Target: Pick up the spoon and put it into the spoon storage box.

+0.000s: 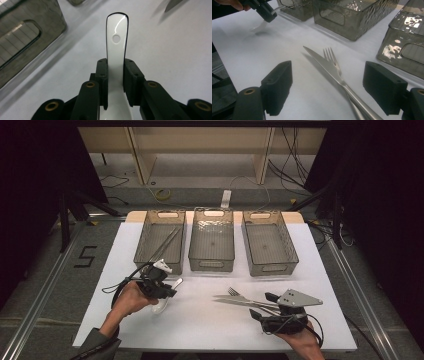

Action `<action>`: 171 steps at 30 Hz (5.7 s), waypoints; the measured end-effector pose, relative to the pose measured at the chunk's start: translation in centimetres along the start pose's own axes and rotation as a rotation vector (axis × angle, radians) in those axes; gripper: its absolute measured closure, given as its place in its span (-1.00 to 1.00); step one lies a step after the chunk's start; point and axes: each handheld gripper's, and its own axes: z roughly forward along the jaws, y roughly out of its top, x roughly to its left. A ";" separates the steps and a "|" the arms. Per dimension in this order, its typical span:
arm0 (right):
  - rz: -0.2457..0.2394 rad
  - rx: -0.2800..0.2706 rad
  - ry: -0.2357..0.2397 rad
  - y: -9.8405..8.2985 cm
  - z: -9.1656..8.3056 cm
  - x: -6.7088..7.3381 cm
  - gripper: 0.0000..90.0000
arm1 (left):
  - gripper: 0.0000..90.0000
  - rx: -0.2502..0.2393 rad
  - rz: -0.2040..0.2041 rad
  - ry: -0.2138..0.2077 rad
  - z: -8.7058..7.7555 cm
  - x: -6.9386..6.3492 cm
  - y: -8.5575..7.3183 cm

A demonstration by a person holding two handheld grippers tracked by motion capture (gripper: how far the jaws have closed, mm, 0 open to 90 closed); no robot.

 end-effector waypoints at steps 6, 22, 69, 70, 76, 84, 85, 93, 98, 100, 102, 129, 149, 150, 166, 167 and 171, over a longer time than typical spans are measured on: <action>0.005 -0.003 -0.002 0.0 0.0 -0.1 -0.45 | 0.66 -0.050 -0.003 0.010 -0.6 -0.3 0.5; 0.013 0.000 -0.012 -0.1 0.0 -0.3 -0.45 | 0.66 -0.188 -0.024 0.023 -2.4 0.3 4.7; 0.011 0.001 -0.004 -0.1 0.2 -0.3 -0.45 | 0.67 -0.299 -0.106 0.054 -3.3 4.4 13.8; 0.011 0.000 -0.004 -0.1 0.2 -0.3 -0.45 | 0.67 -0.300 -0.107 0.056 -3.3 4.3 13.9; 0.012 0.000 -0.003 -0.1 0.2 -0.3 -0.45 | 0.67 -0.311 -0.114 0.055 -2.7 4.3 14.7; 0.014 -0.004 0.000 -0.1 0.1 -0.3 -0.45 | 0.67 -0.293 -0.106 0.063 -1.5 4.0 15.7; 0.012 -0.004 -0.002 -0.1 0.2 -0.3 -0.45 | 0.67 -0.288 -0.105 0.068 -1.4 4.1 15.8; 0.013 -0.004 0.000 -0.1 0.1 -0.3 -0.45 | 0.67 -0.293 -0.132 0.070 -0.4 4.4 16.5; 0.013 -0.004 0.000 -0.1 0.1 -0.3 -0.45 | 0.67 -0.304 -0.153 0.064 0.2 4.6 16.8; 0.013 -0.003 0.000 -0.1 0.1 -0.3 -0.45 | 0.67 -0.297 -0.155 0.060 0.5 4.6 16.9; 0.013 -0.003 0.000 -0.1 0.2 -0.3 -0.45 | 0.67 -0.296 -0.159 0.061 0.9 4.6 16.9; 0.010 -0.002 0.005 -0.1 0.2 -0.2 -0.45 | 0.67 -0.280 -0.183 0.058 3.6 5.1 16.9; 0.010 -0.002 0.006 -0.1 0.2 -0.2 -0.45 | 0.67 -0.221 -0.172 0.068 5.3 5.1 16.4; 0.009 -0.002 0.006 -0.1 0.2 -0.2 -0.45 | 0.67 -0.218 -0.174 0.067 5.4 5.1 16.4; 0.009 -0.001 0.006 -0.1 0.2 -0.2 -0.45 | 0.12 -0.174 -0.185 0.055 5.1 4.8 17.0; 0.009 0.000 0.006 -0.1 0.2 -0.2 -0.45 | 0.06 -0.173 -0.184 0.056 5.0 4.7 17.0; 0.011 0.000 0.005 -0.1 0.2 -0.2 -0.45 | -0.09 -0.184 -0.171 0.054 4.2 4.5 17.0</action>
